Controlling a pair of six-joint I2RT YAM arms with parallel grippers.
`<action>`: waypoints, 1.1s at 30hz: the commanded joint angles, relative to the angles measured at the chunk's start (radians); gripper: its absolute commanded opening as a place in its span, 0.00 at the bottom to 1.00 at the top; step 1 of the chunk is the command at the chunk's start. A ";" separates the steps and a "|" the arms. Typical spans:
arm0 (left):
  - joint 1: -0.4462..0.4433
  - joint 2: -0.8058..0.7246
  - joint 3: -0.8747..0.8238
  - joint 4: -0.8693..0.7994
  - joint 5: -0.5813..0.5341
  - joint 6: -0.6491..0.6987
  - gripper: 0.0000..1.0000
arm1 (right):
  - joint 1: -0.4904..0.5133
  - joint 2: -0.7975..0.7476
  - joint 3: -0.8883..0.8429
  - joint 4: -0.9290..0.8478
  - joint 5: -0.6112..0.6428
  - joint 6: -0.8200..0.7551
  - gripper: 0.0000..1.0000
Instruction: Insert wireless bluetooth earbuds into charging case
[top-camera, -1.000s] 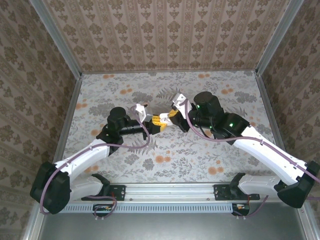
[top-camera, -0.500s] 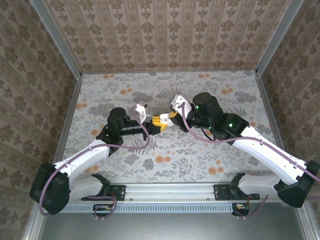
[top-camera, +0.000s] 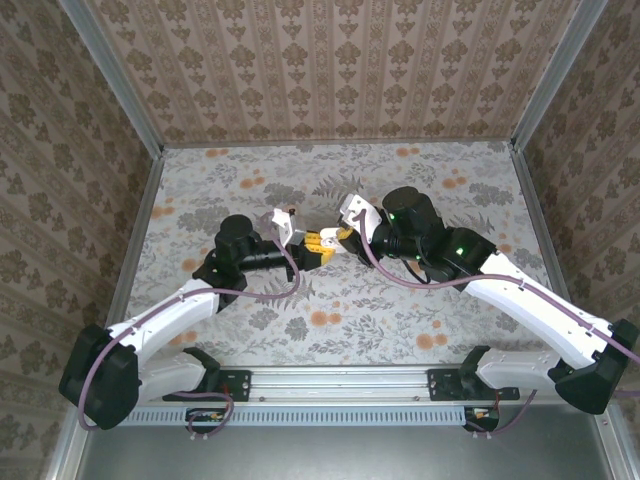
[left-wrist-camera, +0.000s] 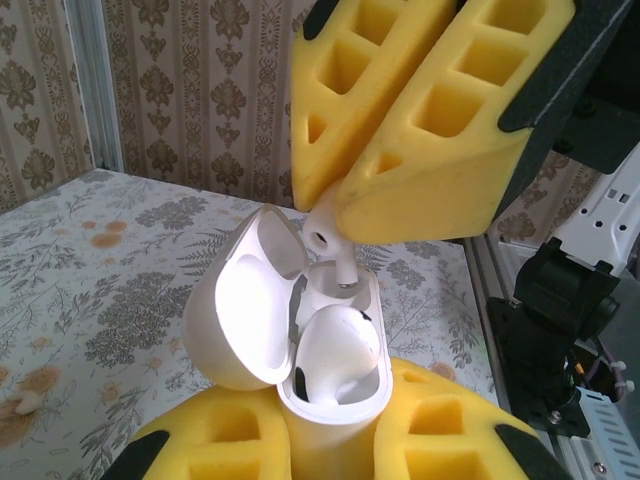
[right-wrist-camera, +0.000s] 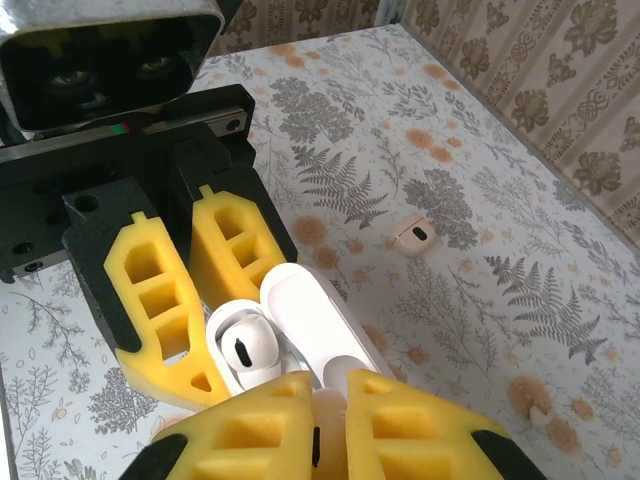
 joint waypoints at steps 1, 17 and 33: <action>-0.004 -0.016 0.005 0.031 0.011 -0.026 0.00 | 0.009 0.001 -0.007 -0.024 0.029 -0.022 0.12; -0.004 -0.019 0.008 0.035 0.006 -0.032 0.00 | 0.017 0.006 -0.029 -0.041 -0.033 -0.017 0.12; -0.010 -0.019 -0.003 0.040 -0.011 -0.034 0.00 | 0.024 0.013 -0.043 -0.032 -0.075 0.022 0.19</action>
